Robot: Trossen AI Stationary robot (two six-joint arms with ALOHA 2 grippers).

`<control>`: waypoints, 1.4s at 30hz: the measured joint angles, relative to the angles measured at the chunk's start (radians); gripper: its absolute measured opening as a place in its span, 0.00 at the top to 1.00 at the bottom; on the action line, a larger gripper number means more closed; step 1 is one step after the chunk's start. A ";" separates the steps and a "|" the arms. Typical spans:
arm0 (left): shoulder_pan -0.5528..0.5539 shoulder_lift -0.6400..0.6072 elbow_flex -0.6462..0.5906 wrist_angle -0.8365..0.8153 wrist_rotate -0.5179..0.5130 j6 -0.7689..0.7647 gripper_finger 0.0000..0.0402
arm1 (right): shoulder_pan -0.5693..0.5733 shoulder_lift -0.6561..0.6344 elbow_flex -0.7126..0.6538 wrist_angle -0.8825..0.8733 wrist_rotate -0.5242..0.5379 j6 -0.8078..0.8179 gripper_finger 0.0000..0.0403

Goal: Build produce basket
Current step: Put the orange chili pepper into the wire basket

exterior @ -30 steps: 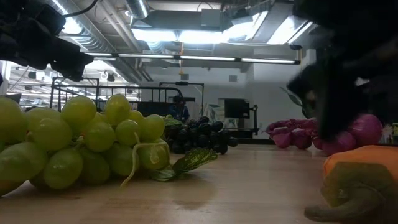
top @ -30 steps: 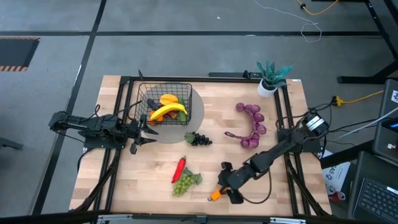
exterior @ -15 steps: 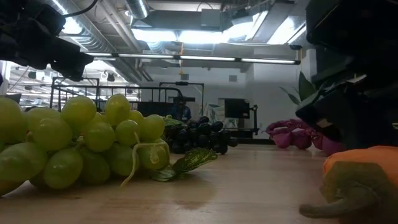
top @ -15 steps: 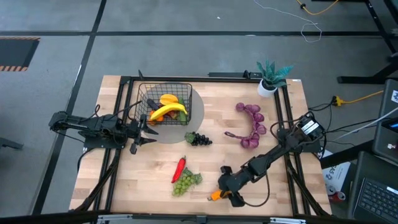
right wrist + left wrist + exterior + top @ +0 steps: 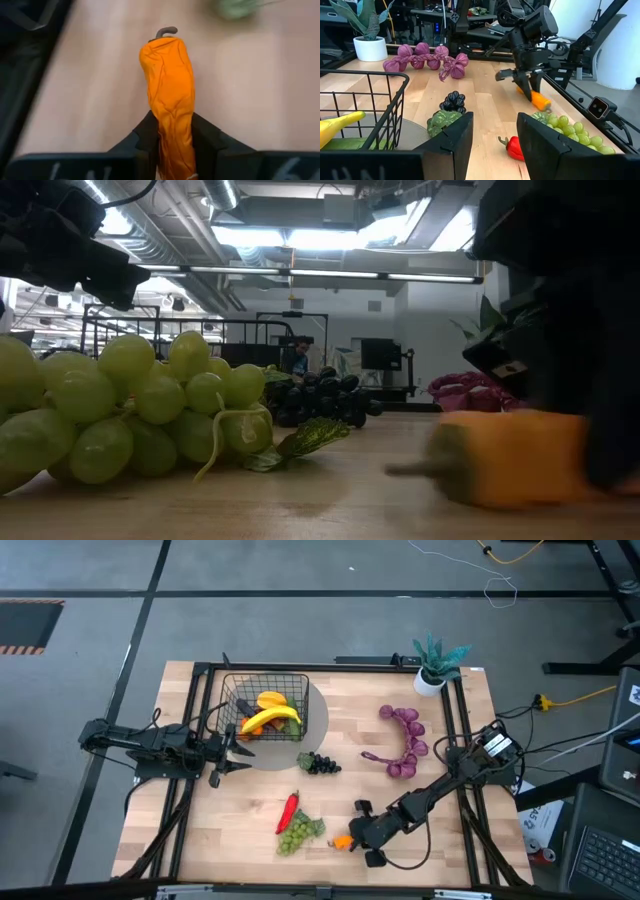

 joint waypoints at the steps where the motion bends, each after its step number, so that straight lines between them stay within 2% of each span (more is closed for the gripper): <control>1: 0.000 0.000 0.000 0.000 0.000 0.000 0.63 | -0.004 0.001 0.008 -0.008 0.029 0.000 0.81; 7: 0.000 0.000 0.000 0.000 0.000 0.000 0.63 | -0.035 0.004 0.120 -0.094 0.236 -0.091 0.81; 9: 0.000 0.000 0.000 0.000 0.000 0.000 0.63 | -0.044 0.004 0.170 -0.154 0.373 -0.164 0.81; 14: 0.000 0.000 0.000 0.000 0.000 0.000 0.63 | -0.078 0.003 0.297 -0.225 0.823 -0.327 0.81; 17: 0.000 0.000 0.000 0.000 0.000 0.000 0.63 | -0.103 0.002 0.369 -0.224 1.015 -0.415 0.81; 20: 0.000 0.000 0.000 0.000 0.000 0.000 0.63 | -0.129 0.001 0.442 -0.220 1.124 -0.483 0.81; 26: 0.000 0.000 0.000 0.000 0.000 0.000 0.63 | -0.192 0.000 0.504 -0.220 1.216 -0.563 0.81; 30: 0.000 0.000 0.000 0.000 0.000 0.000 0.63 | -0.264 0.000 0.505 -0.224 1.210 -0.613 0.81; 33: 0.000 0.000 0.000 0.000 0.000 0.000 0.63 | -0.342 0.000 0.505 -0.224 1.116 -0.629 0.81; 36: 0.000 0.000 0.000 0.000 0.000 0.000 0.63 | -0.432 0.000 0.505 -0.220 0.934 -0.629 0.81; 42: 0.000 0.000 0.000 0.000 0.000 0.000 0.63 | -0.628 0.000 0.505 -0.119 0.407 -0.598 0.81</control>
